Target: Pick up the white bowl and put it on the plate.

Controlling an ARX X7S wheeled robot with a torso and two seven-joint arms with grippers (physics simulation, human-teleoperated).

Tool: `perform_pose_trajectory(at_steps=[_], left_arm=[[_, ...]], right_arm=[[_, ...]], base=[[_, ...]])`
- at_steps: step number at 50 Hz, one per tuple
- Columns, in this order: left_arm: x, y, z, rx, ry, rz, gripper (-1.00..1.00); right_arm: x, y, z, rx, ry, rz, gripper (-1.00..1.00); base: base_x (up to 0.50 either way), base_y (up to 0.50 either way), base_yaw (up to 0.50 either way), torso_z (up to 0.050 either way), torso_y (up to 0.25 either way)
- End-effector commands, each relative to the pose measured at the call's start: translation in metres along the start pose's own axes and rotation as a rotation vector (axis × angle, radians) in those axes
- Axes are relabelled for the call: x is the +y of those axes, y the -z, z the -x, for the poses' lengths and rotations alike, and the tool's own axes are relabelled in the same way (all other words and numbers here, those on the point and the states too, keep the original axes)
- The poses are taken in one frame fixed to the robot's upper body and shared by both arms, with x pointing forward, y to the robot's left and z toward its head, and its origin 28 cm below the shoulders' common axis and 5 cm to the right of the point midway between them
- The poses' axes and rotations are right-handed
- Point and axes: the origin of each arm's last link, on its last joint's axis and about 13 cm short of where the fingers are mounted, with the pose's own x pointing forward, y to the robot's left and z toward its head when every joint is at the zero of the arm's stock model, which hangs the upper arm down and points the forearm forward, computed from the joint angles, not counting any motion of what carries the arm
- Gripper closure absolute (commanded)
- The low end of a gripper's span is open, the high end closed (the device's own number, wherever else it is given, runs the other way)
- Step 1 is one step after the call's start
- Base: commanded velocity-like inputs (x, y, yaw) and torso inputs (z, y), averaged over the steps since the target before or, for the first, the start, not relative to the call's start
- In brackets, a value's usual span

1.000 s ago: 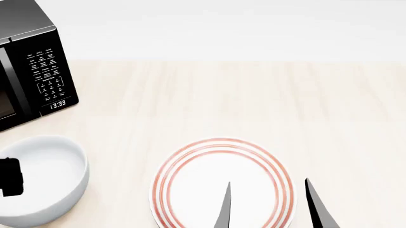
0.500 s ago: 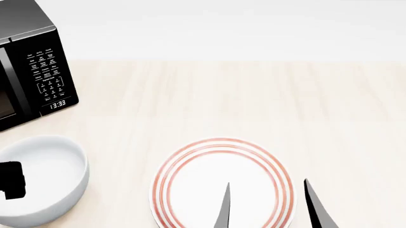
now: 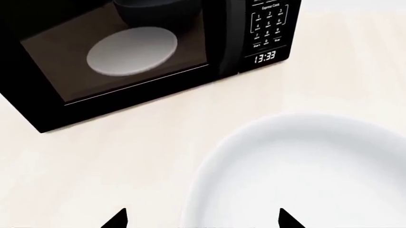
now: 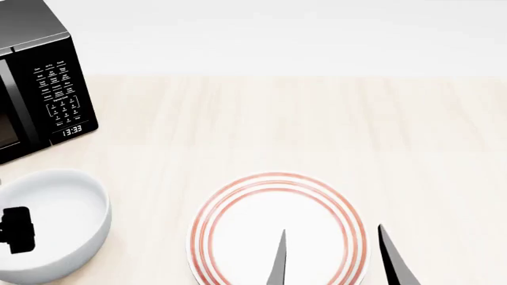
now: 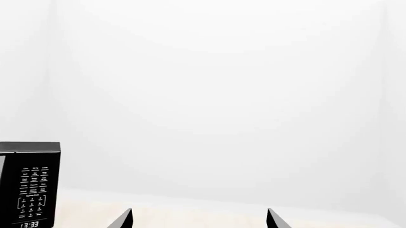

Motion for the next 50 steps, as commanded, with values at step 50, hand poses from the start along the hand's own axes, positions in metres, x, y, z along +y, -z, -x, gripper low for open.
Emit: perform_pose_trajectory(at_steps=[50], left_arm=[[-0.009, 0.011, -0.017, -0.007, 0.0, 0.057, -1.0]], right_arm=[[-0.002, 0.001, -0.002, -0.011, 0.0, 0.017, -1.0]], base=[[0.0, 0.0, 0.0, 0.0, 0.0]])
